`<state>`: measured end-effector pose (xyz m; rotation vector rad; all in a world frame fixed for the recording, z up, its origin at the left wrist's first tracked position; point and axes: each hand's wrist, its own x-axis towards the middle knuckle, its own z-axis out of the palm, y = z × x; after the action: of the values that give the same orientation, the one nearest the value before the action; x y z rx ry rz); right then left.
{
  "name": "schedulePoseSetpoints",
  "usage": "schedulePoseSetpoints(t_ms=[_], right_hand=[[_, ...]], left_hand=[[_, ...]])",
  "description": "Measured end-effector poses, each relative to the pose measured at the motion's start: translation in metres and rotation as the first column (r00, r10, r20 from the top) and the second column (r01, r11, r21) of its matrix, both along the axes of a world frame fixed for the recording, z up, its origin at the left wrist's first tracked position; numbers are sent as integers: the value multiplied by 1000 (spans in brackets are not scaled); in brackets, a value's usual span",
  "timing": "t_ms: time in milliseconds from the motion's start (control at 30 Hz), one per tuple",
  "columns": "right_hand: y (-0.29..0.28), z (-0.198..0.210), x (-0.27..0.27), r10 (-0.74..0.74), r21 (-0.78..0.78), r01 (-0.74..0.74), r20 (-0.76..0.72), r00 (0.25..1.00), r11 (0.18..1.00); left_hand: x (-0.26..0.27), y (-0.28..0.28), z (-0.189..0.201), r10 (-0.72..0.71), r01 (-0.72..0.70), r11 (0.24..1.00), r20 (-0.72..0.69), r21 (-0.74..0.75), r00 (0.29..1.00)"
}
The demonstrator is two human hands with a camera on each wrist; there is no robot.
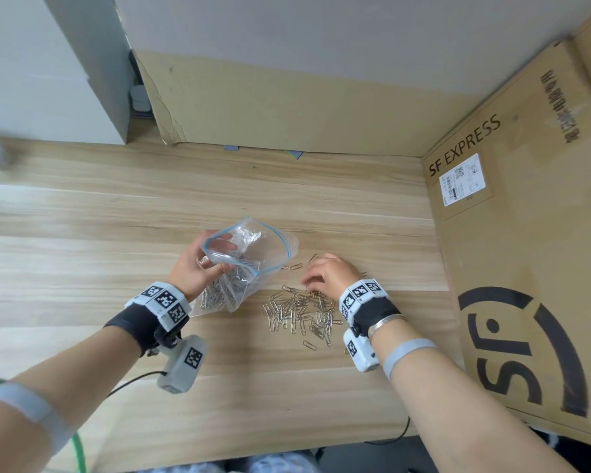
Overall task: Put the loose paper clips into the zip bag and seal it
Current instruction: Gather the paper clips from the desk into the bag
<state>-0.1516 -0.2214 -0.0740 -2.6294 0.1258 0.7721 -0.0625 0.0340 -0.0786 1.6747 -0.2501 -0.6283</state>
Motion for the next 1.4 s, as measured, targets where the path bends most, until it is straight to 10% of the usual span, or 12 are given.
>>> schedulePoseSetpoints(t_ms=[233, 600, 1067, 1400], right_hand=[[26, -4, 15, 159, -16, -159, 69, 985, 987], [-19, -12, -17, -233, -50, 238, 89, 968, 970], [10, -1, -35, -13, -92, -1, -152, 988, 996], [22, -13, -41, 89, -23, -90, -27, 996, 996]], left_hand=[[0, 0, -1, 5, -5, 1000, -17, -5, 1000], [-1, -3, -1, 16, -17, 999, -31, -27, 999], [0, -5, -11, -47, 47, 999, -12, 15, 999], [-1, -6, -13, -44, 44, 999, 4, 25, 999]])
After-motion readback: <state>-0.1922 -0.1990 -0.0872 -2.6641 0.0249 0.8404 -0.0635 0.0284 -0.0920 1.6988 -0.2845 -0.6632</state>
